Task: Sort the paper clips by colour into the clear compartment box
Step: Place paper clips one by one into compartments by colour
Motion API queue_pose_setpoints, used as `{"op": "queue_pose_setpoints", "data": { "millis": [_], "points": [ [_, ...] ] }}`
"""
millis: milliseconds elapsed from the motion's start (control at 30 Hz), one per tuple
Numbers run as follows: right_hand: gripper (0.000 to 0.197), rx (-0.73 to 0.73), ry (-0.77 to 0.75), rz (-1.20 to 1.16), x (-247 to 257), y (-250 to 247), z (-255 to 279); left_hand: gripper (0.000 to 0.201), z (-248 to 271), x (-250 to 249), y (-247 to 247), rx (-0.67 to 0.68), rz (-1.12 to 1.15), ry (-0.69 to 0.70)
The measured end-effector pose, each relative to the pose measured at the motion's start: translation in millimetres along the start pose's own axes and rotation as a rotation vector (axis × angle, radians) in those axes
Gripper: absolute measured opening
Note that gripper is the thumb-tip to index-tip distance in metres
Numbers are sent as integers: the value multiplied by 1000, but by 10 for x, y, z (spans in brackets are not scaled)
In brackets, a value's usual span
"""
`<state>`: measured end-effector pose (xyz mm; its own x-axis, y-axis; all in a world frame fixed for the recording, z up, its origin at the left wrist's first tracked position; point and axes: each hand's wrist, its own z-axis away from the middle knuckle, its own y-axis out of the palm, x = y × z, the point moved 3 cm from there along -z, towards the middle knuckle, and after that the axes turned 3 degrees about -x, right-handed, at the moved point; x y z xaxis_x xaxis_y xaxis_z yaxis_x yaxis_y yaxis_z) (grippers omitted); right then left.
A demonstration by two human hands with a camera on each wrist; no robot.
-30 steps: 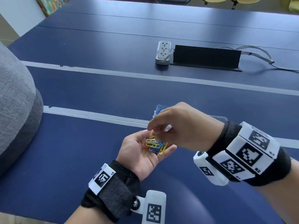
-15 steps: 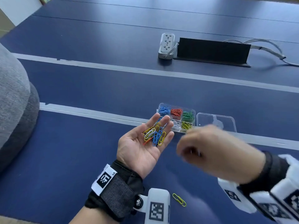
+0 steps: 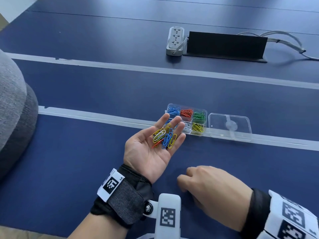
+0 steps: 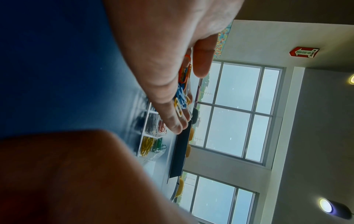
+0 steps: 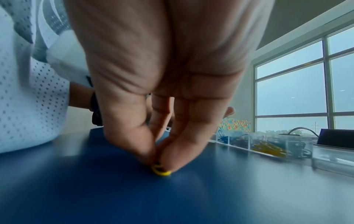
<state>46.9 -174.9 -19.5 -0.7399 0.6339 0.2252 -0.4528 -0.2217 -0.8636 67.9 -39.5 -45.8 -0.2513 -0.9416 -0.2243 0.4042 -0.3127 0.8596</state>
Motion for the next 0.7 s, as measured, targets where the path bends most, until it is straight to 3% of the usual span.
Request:
{"op": "queue_pose_setpoints", "data": {
  "millis": [300,400,500,600,700],
  "points": [
    [22,-104,5,-48,-127,-47,-62,49,-1,19,-10,18,-20,-20],
    [25,-295,17,-428,-276,-240,-113,46,-5,14,-10,16,-13,-2],
    [29,-466,147,-1155,-482,-462,-143,42,-12,26,5,16,9,4],
    [28,-385,287,-1850,-580,-593,-216,43,-18,37,15,24,-3,-7],
    [15,-298,345,-1901,-588,-676,-285,44,-12,32,35,35,-18,-12]
  ]
}}
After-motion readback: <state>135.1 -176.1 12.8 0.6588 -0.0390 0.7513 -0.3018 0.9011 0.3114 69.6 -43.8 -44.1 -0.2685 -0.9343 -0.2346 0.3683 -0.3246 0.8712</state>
